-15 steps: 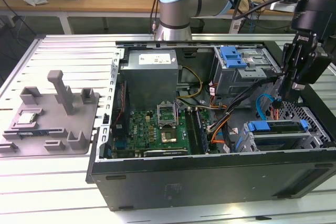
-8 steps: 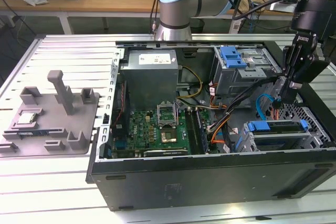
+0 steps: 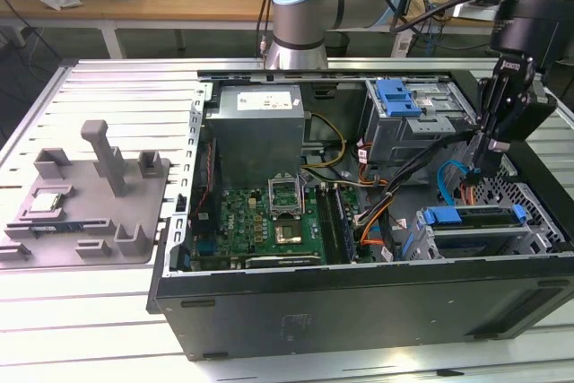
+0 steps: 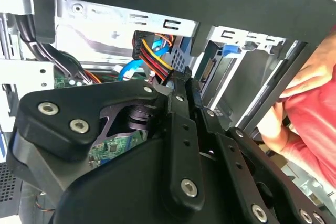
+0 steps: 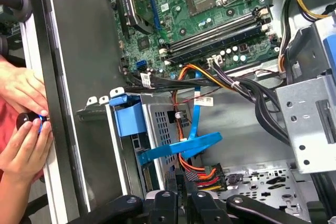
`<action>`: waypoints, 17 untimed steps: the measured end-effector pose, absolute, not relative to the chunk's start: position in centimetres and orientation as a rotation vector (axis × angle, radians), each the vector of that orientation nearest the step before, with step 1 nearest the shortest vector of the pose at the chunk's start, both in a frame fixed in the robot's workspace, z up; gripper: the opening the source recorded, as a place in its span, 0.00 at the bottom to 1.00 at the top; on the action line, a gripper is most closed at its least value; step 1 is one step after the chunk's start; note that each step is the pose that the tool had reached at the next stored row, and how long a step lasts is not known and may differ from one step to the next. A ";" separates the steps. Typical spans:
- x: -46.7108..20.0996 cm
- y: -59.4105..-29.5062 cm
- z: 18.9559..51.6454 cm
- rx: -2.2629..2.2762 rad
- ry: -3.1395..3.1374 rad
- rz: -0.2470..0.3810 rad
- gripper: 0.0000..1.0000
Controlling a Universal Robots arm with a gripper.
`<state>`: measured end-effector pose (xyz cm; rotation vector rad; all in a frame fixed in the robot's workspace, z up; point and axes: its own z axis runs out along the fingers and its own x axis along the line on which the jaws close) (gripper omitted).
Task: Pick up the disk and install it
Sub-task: 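Insert the first disk wire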
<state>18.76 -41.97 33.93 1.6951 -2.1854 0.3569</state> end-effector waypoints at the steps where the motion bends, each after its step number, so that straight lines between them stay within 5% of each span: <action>1: 18.7 -42.1 34.1 1.703 -2.182 0.360 0.16; 17: 18.0 -43.5 34.5 1.769 -2.162 0.377 0.16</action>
